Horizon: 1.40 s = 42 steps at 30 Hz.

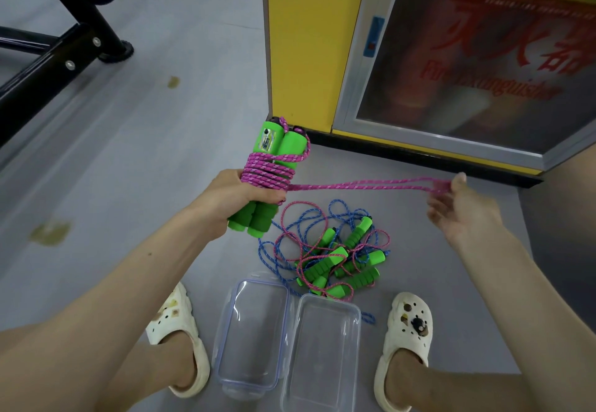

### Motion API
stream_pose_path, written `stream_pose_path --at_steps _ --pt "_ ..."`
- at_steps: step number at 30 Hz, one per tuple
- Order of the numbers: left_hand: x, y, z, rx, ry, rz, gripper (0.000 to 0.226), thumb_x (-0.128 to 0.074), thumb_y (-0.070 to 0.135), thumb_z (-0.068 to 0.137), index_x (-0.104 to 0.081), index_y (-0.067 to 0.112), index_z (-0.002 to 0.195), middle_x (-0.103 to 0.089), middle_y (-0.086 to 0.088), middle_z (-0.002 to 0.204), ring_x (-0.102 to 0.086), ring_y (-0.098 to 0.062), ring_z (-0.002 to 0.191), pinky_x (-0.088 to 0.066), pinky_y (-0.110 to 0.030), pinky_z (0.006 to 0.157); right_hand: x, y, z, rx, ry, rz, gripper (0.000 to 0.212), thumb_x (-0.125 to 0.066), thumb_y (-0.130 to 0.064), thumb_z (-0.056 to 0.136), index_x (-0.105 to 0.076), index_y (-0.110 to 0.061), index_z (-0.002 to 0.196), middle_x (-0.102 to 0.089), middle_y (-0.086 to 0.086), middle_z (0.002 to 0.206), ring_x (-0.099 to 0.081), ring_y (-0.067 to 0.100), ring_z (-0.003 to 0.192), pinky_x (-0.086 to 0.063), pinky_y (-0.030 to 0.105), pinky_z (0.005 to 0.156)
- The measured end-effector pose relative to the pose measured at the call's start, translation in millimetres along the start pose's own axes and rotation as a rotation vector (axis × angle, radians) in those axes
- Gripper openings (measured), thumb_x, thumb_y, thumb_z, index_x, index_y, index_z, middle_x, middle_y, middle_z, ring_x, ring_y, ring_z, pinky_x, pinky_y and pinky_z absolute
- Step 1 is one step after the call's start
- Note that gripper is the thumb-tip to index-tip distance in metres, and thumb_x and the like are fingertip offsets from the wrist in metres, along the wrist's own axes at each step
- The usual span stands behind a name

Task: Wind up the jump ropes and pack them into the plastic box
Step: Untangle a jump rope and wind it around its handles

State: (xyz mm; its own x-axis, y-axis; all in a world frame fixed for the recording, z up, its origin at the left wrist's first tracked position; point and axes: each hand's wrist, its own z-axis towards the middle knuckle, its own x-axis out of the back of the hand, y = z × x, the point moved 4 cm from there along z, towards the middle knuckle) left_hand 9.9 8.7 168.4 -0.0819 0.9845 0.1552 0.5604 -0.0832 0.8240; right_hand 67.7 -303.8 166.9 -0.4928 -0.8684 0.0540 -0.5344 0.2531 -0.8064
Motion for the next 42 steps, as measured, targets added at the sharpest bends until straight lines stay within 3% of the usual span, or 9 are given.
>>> stream_pose_path --at_steps 3,5,9,13,16,19,25,36,42 --pt "-4 -4 -1 -0.003 -0.058 0.024 0.032 -0.08 0.013 0.067 -0.069 0.006 0.096 -0.074 -0.01 0.083 -0.07 -0.02 0.071 -0.056 -0.023 0.057 7 -5 2 -0.013 0.09 -0.013 0.045 -0.044 -0.039 0.099 -0.043 -0.014 0.136 -0.051 0.01 0.109 -0.056 0.018 0.088 -0.05 0.035 0.079" --pt "-7 -6 -3 -0.002 -0.073 0.024 0.026 -0.079 0.009 0.071 -0.069 0.005 0.094 -0.073 -0.006 0.076 -0.069 -0.014 0.062 -0.053 -0.02 0.05 4 -2 2 -0.066 0.057 0.04 0.047 -0.046 -0.035 0.099 -0.037 -0.017 0.141 -0.045 0.012 0.126 -0.054 0.02 0.098 -0.048 0.035 0.08" --pt "-13 -3 -4 0.0 -0.089 -0.011 0.022 -0.078 0.008 0.071 -0.068 0.007 0.091 -0.071 -0.002 0.069 -0.067 -0.011 0.056 -0.046 -0.017 0.043 -13 6 -3 -0.028 -0.059 -0.005 0.034 -0.044 -0.017 0.099 -0.045 -0.011 0.132 -0.053 0.009 0.09 -0.058 0.016 0.077 -0.05 0.029 0.067" --pt "-22 0 -7 -0.002 -0.176 -0.059 0.038 -0.081 0.018 0.057 -0.069 0.008 0.092 -0.073 -0.013 0.086 -0.07 -0.029 0.079 -0.058 -0.034 0.068 -43 17 -23 0.126 -0.399 -0.223 0.034 -0.048 -0.004 0.094 -0.049 -0.013 0.127 -0.064 0.008 0.096 -0.064 0.019 0.088 -0.047 0.025 0.071" --pt "-31 2 -11 -0.013 -0.244 -0.086 0.021 -0.075 0.01 0.068 -0.067 0.007 0.088 -0.072 -0.01 0.078 -0.07 -0.022 0.069 -0.052 -0.024 0.052 -67 34 -54 0.222 -0.783 -0.49 0.036 -0.051 -0.003 0.093 -0.053 -0.019 0.125 -0.064 -0.002 0.116 -0.056 0.009 0.112 -0.04 0.021 0.092" --pt "-39 3 -14 -0.019 -0.286 -0.085 0.014 -0.071 0.005 0.075 -0.067 0.007 0.089 -0.072 -0.008 0.076 -0.069 -0.018 0.064 -0.049 -0.019 0.048 -74 50 -68 0.263 -0.96 -0.63 0.037 -0.053 0.0 0.092 -0.054 -0.02 0.123 -0.066 -0.006 0.109 -0.061 -0.002 0.099 -0.044 0.011 0.083" --pt "-43 -2 -12 -0.069 -0.273 0.086 0.031 -0.085 0.01 0.063 -0.071 0.01 0.09 -0.074 -0.008 0.084 -0.069 -0.023 0.078 -0.053 -0.029 0.067 -67 46 -69 0.335 -0.805 -0.829 0.014 -0.058 -0.016 0.093 -0.07 -0.01 0.095 -0.051 -0.004 0.055 -0.04 -0.001 0.041 -0.03 0.01 0.042" --pt "-47 1 -7 -0.271 0.036 0.69 0.066 -0.087 0.032 0.06 -0.053 0.017 0.115 -0.064 -0.001 0.096 -0.062 -0.02 0.086 -0.053 -0.036 0.076 -65 54 -60 0.173 -0.739 -0.801 0.022 -0.054 -0.015 0.094 -0.067 0.001 0.087 -0.06 0.01 0.061 -0.03 0.009 0.04 -0.02 0.02 0.041" --pt "-51 1 -9 -0.396 0.369 1.069 0.035 -0.069 0.036 0.078 -0.052 0.015 0.102 -0.065 -0.006 0.09 -0.063 -0.03 0.082 -0.04 -0.029 0.059 -73 61 -66 -0.039 -0.816 -0.578 0.024 -0.068 -0.025 0.085 -0.063 -0.002 0.083 -0.054 0.006 0.059 -0.027 0.005 0.037 -0.02 0.015 0.035"
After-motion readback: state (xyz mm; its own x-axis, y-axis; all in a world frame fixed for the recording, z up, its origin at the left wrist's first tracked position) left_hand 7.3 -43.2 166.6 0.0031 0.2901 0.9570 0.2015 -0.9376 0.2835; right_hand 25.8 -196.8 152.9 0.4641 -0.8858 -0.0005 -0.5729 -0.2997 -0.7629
